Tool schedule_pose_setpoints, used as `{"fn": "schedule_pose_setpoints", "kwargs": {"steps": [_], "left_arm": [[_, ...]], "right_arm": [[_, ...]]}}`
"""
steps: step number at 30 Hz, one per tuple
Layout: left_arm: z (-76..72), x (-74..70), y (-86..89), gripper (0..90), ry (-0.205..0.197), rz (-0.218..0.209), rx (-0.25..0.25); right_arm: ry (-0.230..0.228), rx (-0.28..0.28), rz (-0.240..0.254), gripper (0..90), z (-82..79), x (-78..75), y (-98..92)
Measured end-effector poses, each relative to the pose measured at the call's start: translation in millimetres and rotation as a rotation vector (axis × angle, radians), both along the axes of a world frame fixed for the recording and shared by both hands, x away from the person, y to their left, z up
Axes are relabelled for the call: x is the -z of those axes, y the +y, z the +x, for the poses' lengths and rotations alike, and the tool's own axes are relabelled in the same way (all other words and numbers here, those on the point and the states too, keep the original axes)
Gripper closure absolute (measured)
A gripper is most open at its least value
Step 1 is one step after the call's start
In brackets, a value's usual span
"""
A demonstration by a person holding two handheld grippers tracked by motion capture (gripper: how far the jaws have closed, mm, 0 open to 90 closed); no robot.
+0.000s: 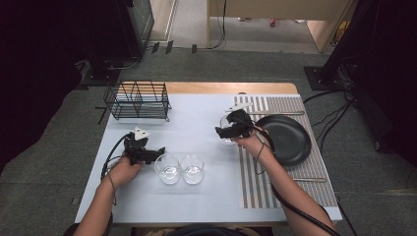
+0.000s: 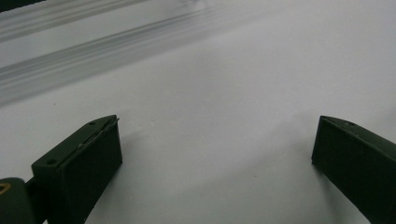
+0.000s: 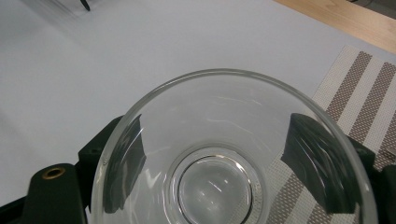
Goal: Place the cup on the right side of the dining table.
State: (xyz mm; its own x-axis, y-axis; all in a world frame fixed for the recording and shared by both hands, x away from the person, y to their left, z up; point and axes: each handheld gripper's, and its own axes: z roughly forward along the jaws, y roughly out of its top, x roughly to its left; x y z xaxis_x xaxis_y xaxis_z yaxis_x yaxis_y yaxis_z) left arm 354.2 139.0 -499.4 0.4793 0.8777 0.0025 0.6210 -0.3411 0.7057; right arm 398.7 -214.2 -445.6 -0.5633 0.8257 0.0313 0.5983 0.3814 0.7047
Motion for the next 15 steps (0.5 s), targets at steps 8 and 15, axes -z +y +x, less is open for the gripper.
{"fn": "schedule_pose_setpoints", "kwargs": {"steps": [8,15], "left_arm": [[0.0,0.0,0.0,1.5,0.000,0.000,0.000],[-0.1,0.0,0.0,1.5,-0.001,0.000,0.000]], "right_arm": [[-0.003,0.014,0.002,19.0,3.2,-0.6,-4.3],[-0.008,0.024,0.005,19.0,5.9,-1.3,-7.8]]}}
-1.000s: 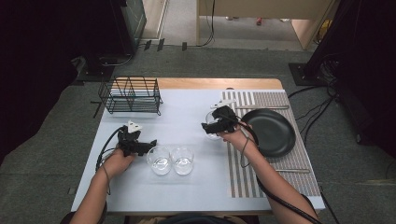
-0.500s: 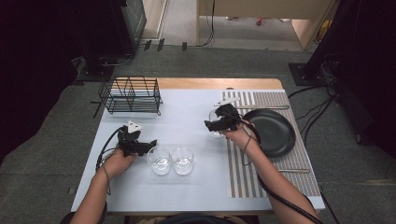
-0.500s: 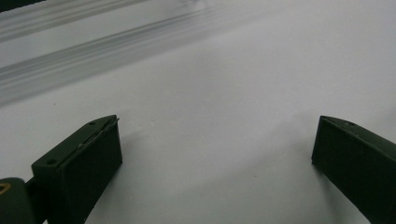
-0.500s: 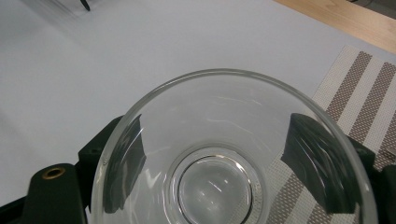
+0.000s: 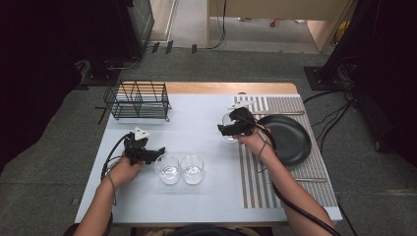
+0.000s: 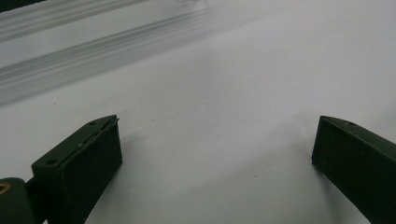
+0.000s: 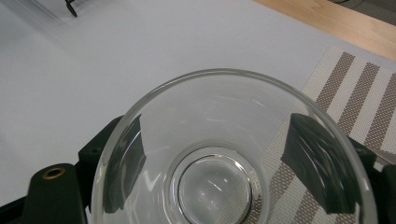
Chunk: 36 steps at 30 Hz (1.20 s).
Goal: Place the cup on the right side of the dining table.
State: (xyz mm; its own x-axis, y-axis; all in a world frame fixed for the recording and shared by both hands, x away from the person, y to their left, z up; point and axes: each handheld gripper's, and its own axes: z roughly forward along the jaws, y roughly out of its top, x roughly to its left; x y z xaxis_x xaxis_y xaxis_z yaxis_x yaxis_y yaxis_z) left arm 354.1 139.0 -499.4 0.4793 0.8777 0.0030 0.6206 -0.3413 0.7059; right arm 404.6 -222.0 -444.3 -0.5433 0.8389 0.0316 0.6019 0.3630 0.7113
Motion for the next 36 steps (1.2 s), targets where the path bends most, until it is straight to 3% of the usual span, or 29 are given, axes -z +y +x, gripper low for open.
{"fn": "schedule_pose_setpoints", "kwargs": {"steps": [36], "left_arm": [[-0.2,0.0,0.1,1.5,-0.001,0.002,0.001]], "right_arm": [[-0.018,0.055,0.004,19.0,13.5,3.6,-14.5]]}}
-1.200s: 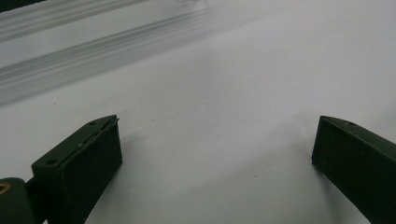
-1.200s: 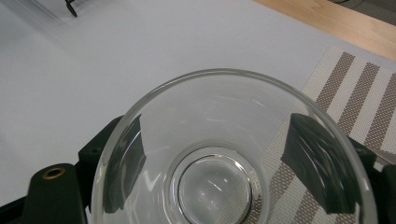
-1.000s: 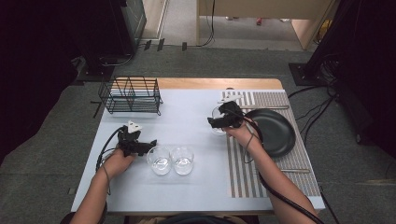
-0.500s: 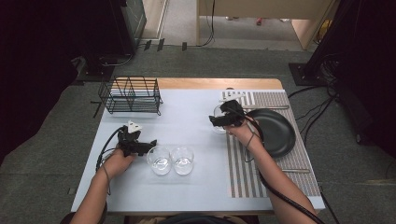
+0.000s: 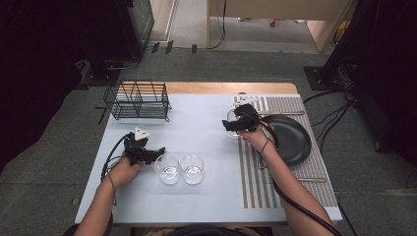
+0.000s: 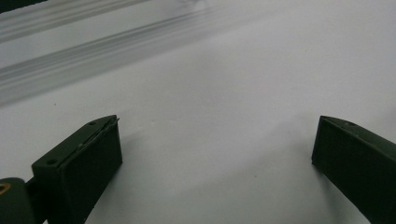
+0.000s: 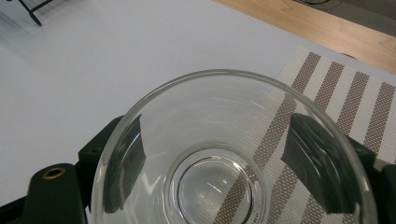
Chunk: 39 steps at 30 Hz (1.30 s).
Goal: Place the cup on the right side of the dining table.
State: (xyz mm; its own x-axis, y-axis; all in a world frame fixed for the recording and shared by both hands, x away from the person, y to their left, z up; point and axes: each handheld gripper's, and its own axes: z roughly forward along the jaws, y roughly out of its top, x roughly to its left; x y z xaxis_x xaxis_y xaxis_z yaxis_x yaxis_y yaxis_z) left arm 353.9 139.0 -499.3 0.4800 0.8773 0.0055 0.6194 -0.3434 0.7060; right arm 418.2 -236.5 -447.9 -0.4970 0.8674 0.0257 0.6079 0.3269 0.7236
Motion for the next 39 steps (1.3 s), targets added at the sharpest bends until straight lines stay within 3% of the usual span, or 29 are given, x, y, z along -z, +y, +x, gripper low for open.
{"fn": "schedule_pose_setpoints", "kwargs": {"steps": [39], "left_arm": [[-0.2,0.0,-0.1,1.5,-0.002,0.001,-0.002]], "right_arm": [[-0.030,0.101,0.015,19.0,13.1,10.5,-19.3]]}}
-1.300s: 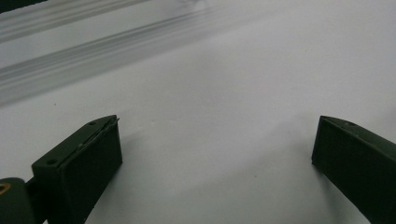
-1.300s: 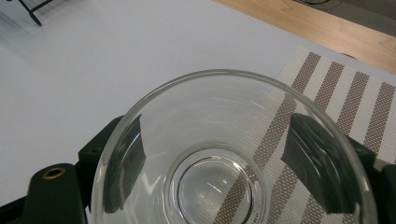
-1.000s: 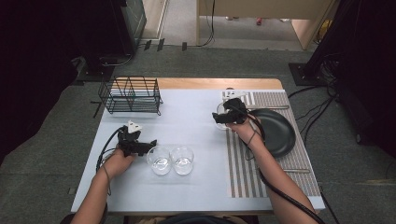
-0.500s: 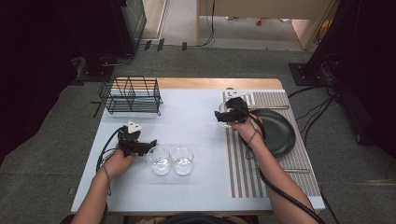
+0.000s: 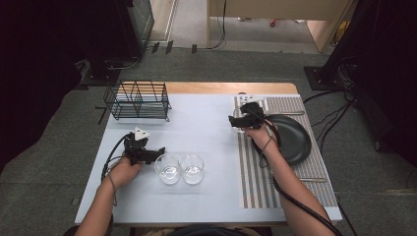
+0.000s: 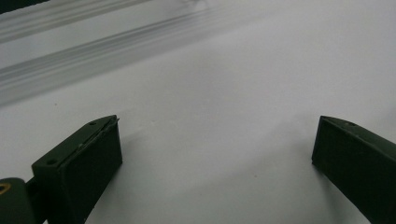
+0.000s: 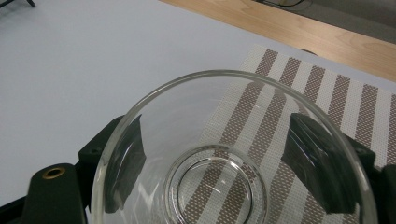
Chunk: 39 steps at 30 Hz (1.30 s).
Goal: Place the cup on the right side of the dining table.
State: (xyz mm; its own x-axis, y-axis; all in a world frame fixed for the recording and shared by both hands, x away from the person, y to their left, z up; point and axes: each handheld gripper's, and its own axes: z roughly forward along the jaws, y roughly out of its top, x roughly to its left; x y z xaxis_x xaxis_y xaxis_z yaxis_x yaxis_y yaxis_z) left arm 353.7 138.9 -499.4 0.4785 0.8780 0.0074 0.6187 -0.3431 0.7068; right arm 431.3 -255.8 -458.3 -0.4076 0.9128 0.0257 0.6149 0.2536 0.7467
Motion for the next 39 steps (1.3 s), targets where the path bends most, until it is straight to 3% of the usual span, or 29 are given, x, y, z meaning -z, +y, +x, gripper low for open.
{"fn": "schedule_pose_setpoints", "kwargs": {"steps": [39], "left_arm": [[-0.1,0.1,0.0,1.5,-0.001,0.000,0.000]], "right_arm": [[-0.044,0.036,0.026,18.9,5.1,6.1,-6.3]]}}
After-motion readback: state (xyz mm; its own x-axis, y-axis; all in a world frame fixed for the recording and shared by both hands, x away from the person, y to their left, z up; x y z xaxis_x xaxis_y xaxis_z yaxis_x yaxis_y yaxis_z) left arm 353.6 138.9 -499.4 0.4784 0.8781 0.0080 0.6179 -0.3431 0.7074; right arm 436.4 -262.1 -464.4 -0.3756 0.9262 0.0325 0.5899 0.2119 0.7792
